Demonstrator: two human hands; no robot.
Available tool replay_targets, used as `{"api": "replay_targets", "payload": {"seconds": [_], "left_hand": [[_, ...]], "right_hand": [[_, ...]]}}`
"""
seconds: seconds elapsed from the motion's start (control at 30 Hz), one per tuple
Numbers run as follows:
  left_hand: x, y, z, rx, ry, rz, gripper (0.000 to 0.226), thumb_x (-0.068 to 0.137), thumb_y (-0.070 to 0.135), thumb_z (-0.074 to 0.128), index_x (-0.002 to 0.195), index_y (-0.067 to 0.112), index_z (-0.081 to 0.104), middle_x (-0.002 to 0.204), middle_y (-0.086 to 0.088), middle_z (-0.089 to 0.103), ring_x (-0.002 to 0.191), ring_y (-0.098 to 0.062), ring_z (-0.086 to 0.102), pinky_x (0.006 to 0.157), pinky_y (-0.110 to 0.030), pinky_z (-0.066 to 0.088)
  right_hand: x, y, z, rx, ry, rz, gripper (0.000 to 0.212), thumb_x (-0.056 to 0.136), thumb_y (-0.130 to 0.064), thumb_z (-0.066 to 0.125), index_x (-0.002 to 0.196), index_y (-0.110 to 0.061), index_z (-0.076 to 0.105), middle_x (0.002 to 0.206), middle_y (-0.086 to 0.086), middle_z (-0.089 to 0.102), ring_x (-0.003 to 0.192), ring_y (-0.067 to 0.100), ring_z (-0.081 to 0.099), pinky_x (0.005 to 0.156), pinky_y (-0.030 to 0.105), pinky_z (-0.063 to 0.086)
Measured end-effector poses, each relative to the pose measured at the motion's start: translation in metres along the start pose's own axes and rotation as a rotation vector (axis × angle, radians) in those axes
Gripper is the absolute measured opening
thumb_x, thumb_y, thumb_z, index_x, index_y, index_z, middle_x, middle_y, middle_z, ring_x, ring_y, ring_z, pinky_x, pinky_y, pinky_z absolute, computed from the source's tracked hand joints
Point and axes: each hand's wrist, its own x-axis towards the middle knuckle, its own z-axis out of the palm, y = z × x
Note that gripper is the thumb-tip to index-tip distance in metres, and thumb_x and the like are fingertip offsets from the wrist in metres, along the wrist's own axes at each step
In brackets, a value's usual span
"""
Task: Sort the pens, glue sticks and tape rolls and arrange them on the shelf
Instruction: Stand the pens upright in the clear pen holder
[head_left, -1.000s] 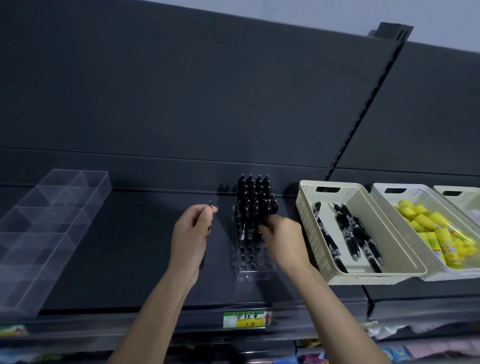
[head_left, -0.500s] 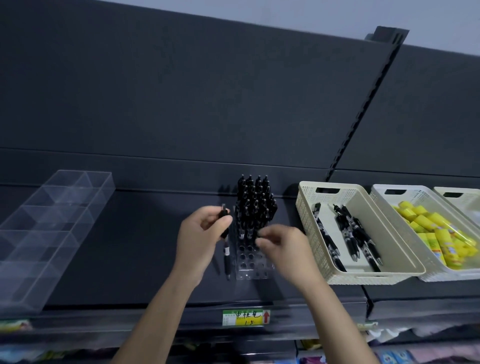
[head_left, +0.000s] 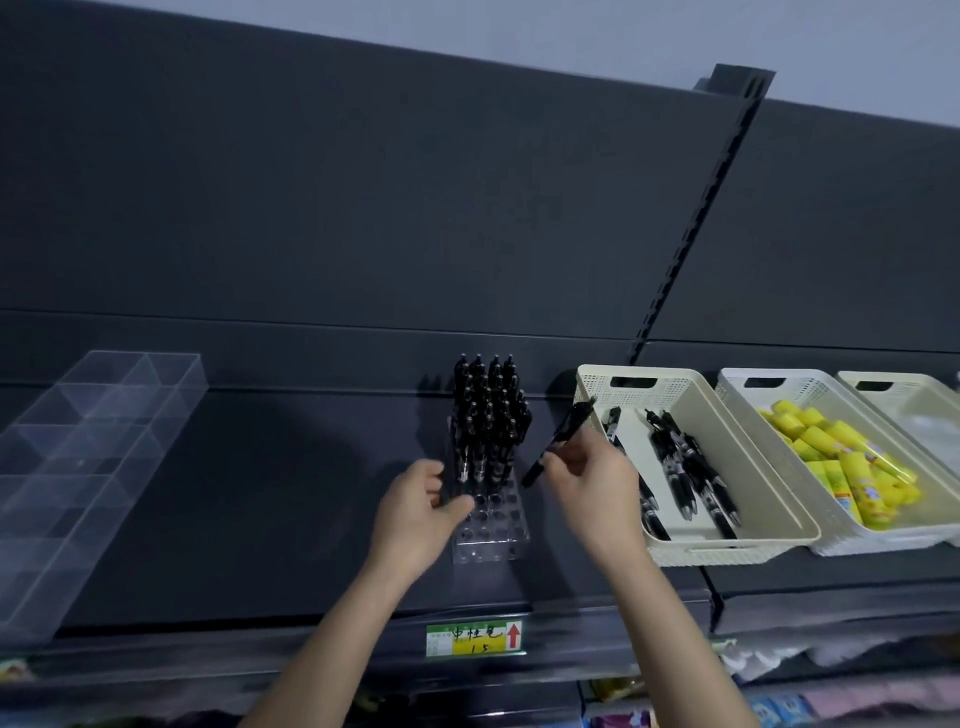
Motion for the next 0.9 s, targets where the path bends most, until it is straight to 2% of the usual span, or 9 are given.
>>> {"api": "replay_targets", "payload": {"seconds": [0.07, 0.2, 0.3, 0.4, 0.47, 0.57, 0.7, 0.8, 0.9], "left_hand": [[0.000, -0.010, 0.009, 0.057, -0.075, -0.015, 0.067, 0.082, 0.023, 0.074, 0.140, 0.014, 0.041, 0.131, -0.002, 0.051, 0.110, -0.011, 0.053, 0.091, -0.022, 0.044], [0.002, -0.019, 0.018, 0.099, -0.129, 0.045, 0.071, 0.084, 0.024, 0.072, 0.145, 0.019, 0.036, 0.131, 0.008, 0.050, 0.120, -0.010, 0.050, 0.099, -0.023, 0.041], [0.001, -0.021, 0.018, 0.082, -0.151, 0.090, 0.052, 0.085, 0.019, 0.070, 0.124, 0.041, 0.044, 0.102, 0.034, 0.050, 0.099, 0.019, 0.052, 0.076, -0.001, 0.040], [-0.001, -0.023, 0.017, 0.061, -0.125, 0.119, 0.051, 0.085, 0.017, 0.069, 0.107, 0.051, 0.037, 0.093, 0.037, 0.047, 0.087, 0.033, 0.044, 0.069, 0.005, 0.035], [-0.001, -0.024, 0.017, 0.053, -0.126, 0.121, 0.053, 0.085, 0.019, 0.069, 0.120, 0.045, 0.039, 0.095, 0.038, 0.045, 0.088, 0.030, 0.046, 0.072, 0.002, 0.035], [0.000, -0.025, 0.017, 0.058, -0.137, 0.111, 0.060, 0.086, 0.020, 0.069, 0.139, 0.027, 0.042, 0.098, 0.036, 0.046, 0.091, 0.024, 0.044, 0.076, -0.002, 0.033], [-0.001, -0.025, 0.017, 0.061, -0.143, 0.091, 0.066, 0.086, 0.020, 0.069, 0.144, 0.022, 0.037, 0.100, 0.033, 0.044, 0.097, 0.013, 0.047, 0.087, -0.014, 0.035], [-0.001, -0.024, 0.017, 0.061, -0.145, 0.071, 0.069, 0.086, 0.022, 0.070, 0.145, 0.022, 0.035, 0.103, 0.028, 0.049, 0.101, 0.008, 0.048, 0.088, -0.013, 0.035], [0.000, -0.024, 0.017, 0.056, -0.150, 0.053, 0.071, 0.086, 0.023, 0.070, 0.146, 0.023, 0.033, 0.103, 0.030, 0.048, 0.104, 0.006, 0.048, 0.090, -0.015, 0.035]], "right_hand": [[0.006, 0.002, 0.002, 0.005, 0.005, 0.018, 0.006, 0.086, -0.014, 0.064, 0.083, -0.015, 0.059, 0.080, -0.002, 0.067, 0.076, 0.016, 0.063, 0.065, 0.022, 0.042], [0.011, 0.004, 0.011, 0.008, -0.049, -0.013, 0.005, 0.087, -0.014, 0.062, 0.089, -0.010, 0.063, 0.083, -0.002, 0.069, 0.078, 0.016, 0.064, 0.069, 0.025, 0.047], [0.014, 0.006, 0.018, -0.076, -0.083, -0.049, 0.013, 0.087, -0.014, 0.061, 0.078, -0.016, 0.052, 0.069, -0.007, 0.056, 0.066, 0.015, 0.052, 0.056, 0.020, 0.030], [0.017, 0.008, 0.024, -0.162, -0.151, -0.045, 0.013, 0.087, -0.015, 0.060, 0.080, -0.018, 0.050, 0.076, -0.001, 0.060, 0.067, 0.016, 0.052, 0.059, 0.024, 0.034], [0.018, 0.011, 0.028, -0.169, -0.187, -0.034, 0.004, 0.087, -0.015, 0.060, 0.086, -0.014, 0.056, 0.086, 0.004, 0.067, 0.075, 0.020, 0.060, 0.062, 0.027, 0.043], [0.016, 0.013, 0.032, -0.159, -0.211, -0.031, 0.011, 0.088, -0.015, 0.059, 0.098, -0.011, 0.062, 0.093, 0.006, 0.070, 0.085, 0.025, 0.065, 0.073, 0.033, 0.052], [0.015, 0.013, 0.033, -0.154, -0.229, -0.059, 0.014, 0.090, -0.015, 0.057, 0.100, -0.009, 0.063, 0.093, 0.008, 0.070, 0.085, 0.026, 0.065, 0.073, 0.034, 0.052], [0.016, 0.011, 0.034, -0.247, -0.253, -0.122, 0.011, 0.089, -0.014, 0.053, 0.090, -0.006, 0.061, 0.087, 0.012, 0.068, 0.080, 0.031, 0.063, 0.059, 0.030, 0.042], [0.015, 0.011, 0.035, -0.278, -0.248, -0.132, 0.013, 0.090, -0.015, 0.051, 0.088, -0.005, 0.059, 0.086, 0.014, 0.067, 0.079, 0.034, 0.062, 0.057, 0.029, 0.036]]}}
